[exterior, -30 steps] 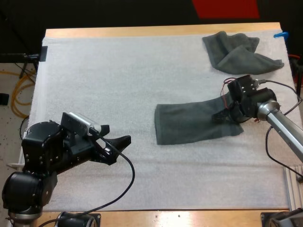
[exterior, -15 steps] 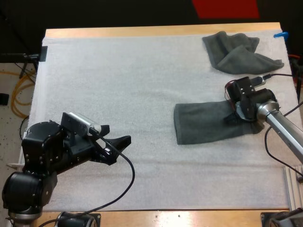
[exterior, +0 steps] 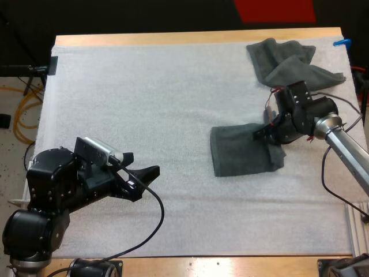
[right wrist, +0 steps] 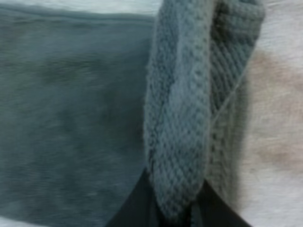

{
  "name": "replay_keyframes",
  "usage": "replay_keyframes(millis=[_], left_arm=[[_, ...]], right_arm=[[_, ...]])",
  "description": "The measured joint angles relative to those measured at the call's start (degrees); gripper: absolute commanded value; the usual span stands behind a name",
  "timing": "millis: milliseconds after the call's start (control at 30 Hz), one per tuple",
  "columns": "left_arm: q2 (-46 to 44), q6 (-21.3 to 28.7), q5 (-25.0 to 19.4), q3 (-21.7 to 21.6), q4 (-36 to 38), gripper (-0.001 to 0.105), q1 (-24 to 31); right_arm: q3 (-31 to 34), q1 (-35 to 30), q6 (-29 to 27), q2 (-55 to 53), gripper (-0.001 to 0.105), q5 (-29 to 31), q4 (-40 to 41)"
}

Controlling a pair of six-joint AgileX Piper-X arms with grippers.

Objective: Pick towel from pile fold and stack

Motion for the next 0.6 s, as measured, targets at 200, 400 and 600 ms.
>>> replay_keyframes(millis=[200,400,600], left_arm=[[0.0,0.0,0.2,0.0,0.0,0.075,0.0],[0.0,0.0,0.3,0.0,0.0,0.075,0.0],[0.0,0.0,0.3,0.0,0.0,0.075,0.0]], right_arm=[[0.0,3.5,6.1,1.5,0.000,-5.4,-1.7],[0.0,6.7,11.9,6.2,0.000,-7.8,-5.4],[0.0,7.1,17.2,8.5,0.000,-9.2,-10.0]])
